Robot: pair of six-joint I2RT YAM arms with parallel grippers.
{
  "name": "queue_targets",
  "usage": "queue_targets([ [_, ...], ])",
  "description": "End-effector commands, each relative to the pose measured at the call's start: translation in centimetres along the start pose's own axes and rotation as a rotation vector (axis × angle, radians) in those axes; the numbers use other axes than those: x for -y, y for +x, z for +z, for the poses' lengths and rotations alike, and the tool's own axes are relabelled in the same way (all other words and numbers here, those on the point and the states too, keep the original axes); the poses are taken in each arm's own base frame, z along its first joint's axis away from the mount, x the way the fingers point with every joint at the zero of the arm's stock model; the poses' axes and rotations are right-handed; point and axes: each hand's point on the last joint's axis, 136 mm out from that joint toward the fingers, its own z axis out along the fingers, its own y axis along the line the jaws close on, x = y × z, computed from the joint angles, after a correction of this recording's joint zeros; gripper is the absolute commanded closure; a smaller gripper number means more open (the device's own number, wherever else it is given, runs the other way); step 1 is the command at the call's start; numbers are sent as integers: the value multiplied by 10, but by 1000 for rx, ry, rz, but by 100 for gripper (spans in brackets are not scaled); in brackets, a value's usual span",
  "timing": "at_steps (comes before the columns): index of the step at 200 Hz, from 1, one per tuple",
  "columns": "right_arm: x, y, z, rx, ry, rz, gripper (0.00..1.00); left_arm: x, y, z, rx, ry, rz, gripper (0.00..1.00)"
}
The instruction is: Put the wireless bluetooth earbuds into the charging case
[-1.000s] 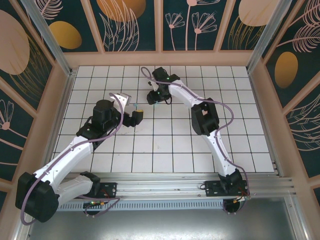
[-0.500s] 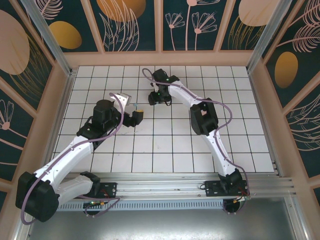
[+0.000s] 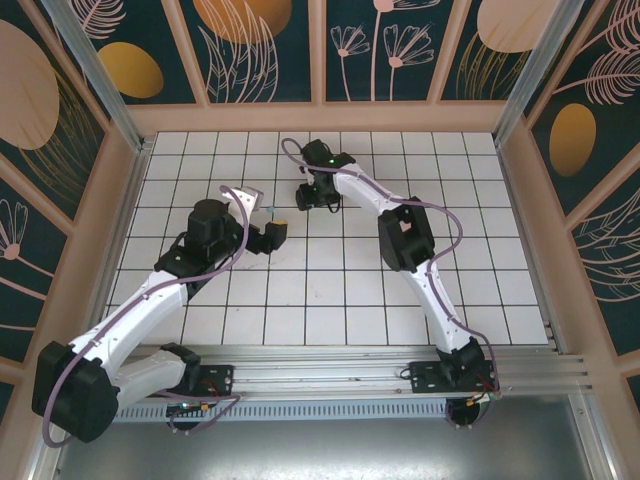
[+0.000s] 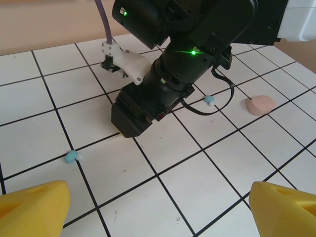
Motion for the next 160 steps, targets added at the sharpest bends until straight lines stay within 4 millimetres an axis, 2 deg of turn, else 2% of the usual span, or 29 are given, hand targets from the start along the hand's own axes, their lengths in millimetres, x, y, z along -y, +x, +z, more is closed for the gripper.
queue_targets([
  [1, 0, 0, 14, 6, 30, -11, 43, -3, -3, 1, 5, -10, -1, 7],
  [62, 6, -1, 11, 19, 70, -43, 59, 6, -4, -2, 16, 39, 12, 8],
  [90, 1, 1, 0, 34, 70, -97, 67, 10, -9, -7, 50, 60, 45, 8],
  [114, -2, 2, -22, 82, 76, -148, 69, 14, -16, -17, 97, 67, 101, 8],
  [130, -10, 3, -43, 123, 32, -196, 70, 20, -21, -24, 130, 88, 168, 8],
  [160, -29, 19, -75, 134, -76, -283, 71, 29, -36, -37, 216, 113, 270, 7],
])
